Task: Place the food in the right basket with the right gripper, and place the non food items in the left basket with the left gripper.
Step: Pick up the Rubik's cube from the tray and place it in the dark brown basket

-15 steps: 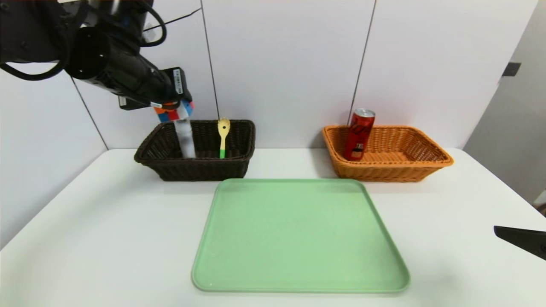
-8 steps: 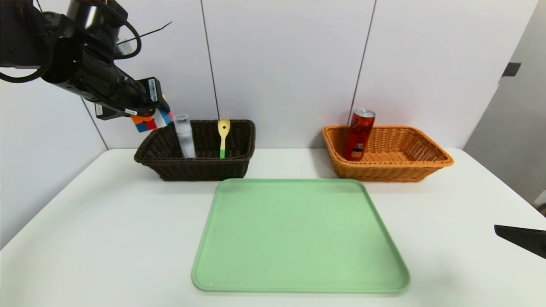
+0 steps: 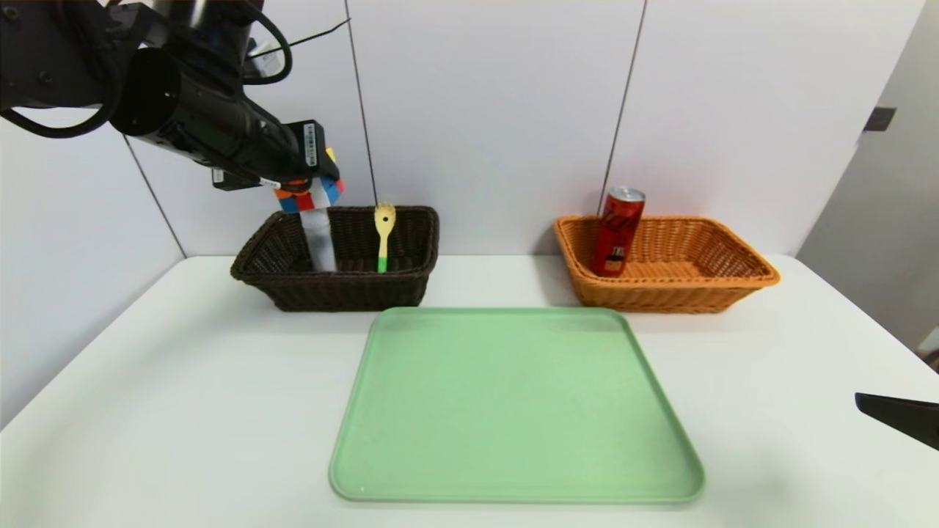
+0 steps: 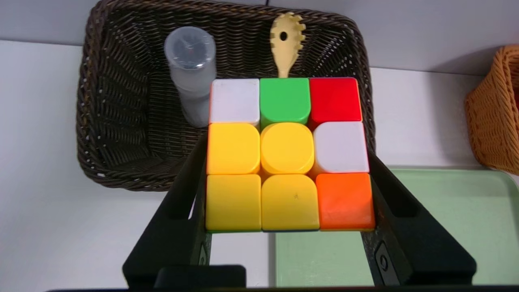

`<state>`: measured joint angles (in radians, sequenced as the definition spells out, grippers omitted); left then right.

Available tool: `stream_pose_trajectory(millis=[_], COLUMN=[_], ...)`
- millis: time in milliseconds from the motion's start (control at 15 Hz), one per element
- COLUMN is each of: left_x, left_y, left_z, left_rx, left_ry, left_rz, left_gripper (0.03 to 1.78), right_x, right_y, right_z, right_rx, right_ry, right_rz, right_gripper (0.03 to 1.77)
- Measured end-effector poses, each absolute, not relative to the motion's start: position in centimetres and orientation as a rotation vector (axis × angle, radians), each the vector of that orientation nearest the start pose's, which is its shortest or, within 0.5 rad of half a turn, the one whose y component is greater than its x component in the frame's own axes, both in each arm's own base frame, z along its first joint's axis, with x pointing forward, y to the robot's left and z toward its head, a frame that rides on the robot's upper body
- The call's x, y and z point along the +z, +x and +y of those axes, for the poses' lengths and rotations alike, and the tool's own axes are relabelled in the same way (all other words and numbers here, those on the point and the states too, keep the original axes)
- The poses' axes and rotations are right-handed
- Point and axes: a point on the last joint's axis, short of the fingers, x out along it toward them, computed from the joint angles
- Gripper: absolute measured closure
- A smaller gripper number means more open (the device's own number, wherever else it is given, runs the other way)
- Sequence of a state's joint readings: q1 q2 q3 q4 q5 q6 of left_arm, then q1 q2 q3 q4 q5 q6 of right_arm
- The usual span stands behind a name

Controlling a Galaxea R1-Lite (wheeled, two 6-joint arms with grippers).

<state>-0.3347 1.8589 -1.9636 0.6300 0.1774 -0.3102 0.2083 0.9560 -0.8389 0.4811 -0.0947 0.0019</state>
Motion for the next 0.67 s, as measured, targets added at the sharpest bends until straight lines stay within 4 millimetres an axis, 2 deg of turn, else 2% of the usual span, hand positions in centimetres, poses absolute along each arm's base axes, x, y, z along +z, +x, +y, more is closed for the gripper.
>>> stream_pose_trajectory(millis=[200,667], left_x=[32.6,30.6], left_y=[32.8,34.5], left_z=[-11.8,-15.7], left_rx=[-0.097,-0.158], left_ry=[-0.158,-0.078], left_rz=[0.509,0.481], left_gripper=[0.82,0.82], right_x=[24.3,24.7], right_y=[9.1,9.1], right_z=[1.7,1.7], right_rx=[0.108,0.103], right_ry=[-0.088,-0.087], right_rz=[0.585,0.565], right_gripper=[0.10,0.10])
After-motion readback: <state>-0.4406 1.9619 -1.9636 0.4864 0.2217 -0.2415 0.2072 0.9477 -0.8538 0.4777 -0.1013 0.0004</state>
